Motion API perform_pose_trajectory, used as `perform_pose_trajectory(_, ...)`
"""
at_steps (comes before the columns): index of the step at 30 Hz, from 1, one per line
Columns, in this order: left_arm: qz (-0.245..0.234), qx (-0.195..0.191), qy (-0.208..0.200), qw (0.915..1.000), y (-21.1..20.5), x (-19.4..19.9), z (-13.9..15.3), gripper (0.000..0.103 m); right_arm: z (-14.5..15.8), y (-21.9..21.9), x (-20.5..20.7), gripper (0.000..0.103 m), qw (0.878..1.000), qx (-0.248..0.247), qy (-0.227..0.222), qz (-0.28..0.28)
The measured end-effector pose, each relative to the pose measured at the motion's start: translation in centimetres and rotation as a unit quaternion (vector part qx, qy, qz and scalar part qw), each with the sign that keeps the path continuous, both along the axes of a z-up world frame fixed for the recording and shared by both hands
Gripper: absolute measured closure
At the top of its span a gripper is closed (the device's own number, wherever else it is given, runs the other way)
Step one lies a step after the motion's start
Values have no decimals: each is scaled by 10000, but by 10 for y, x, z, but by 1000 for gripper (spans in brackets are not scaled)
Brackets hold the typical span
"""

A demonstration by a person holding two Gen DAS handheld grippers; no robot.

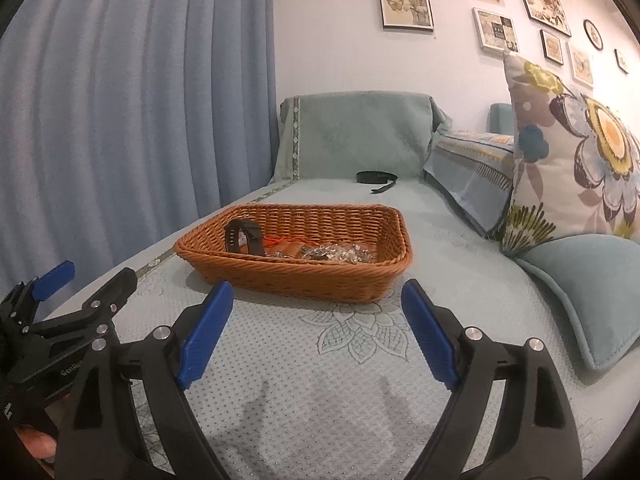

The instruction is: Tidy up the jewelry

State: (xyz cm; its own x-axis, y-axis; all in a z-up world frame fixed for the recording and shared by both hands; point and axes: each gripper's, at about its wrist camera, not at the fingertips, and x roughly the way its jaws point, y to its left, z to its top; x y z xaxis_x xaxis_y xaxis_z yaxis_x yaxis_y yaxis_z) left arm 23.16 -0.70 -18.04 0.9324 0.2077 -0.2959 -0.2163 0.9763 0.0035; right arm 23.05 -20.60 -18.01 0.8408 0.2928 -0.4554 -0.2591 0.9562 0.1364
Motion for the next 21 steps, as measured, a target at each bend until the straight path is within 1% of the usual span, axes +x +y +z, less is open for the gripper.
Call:
perform_pose_trajectory(6,-21,-34,-6,10000,1,1,0,8,0,0,0,21,10000,-3,15,-8)
perform_pose_trajectory(13,-32,-39,34,10000,0,1,1,8,1,0,0,16,10000,-6,-5,-28)
perform_pose_trajectory(21,-28,9,54,10000,-1,2,1,8,1,2,-1,16,10000,14,6,-18)
